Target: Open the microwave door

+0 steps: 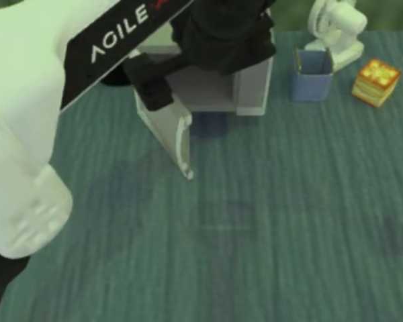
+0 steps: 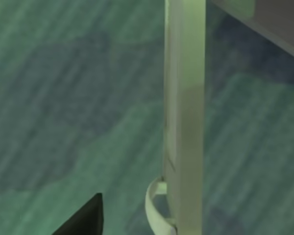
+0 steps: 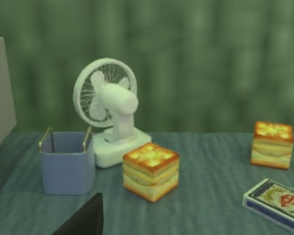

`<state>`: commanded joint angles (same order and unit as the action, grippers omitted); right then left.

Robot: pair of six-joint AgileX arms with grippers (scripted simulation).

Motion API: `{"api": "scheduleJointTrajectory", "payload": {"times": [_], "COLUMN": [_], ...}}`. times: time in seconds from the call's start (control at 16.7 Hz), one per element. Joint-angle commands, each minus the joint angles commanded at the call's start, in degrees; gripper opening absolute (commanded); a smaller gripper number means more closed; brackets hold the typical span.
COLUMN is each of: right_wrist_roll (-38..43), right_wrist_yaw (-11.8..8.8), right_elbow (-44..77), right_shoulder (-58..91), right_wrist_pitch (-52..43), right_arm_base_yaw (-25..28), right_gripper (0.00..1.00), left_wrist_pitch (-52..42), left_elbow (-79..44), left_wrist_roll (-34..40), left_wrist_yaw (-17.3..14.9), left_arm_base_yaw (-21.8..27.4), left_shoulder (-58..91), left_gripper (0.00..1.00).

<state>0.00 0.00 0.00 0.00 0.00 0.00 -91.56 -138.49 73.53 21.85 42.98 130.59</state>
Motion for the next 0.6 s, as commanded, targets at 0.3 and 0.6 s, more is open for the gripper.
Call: {"api": "scheduleJointTrajectory", "payload": {"times": [0.3, 0.6], "right_wrist_roll": [0.00, 0.00], "right_wrist_yaw": [0.00, 0.00], "right_elbow": [0.00, 0.00], "right_shoulder": [0.00, 0.00], "right_wrist_pitch": [0.00, 0.00], "right_arm_base_yaw": [0.00, 0.00], "right_gripper": [1.00, 1.00], "left_wrist_pitch": [7.48, 14.07], "left_elbow": [10.35, 19.45], "left_wrist_roll": [-1.27, -2.36], "left_wrist_yaw": [-0.10, -0.20], "left_arm_base_yaw": [-1.21, -2.26], "left_shoulder": [-3.37, -6.27], "left_gripper": [1.00, 1.00]}}
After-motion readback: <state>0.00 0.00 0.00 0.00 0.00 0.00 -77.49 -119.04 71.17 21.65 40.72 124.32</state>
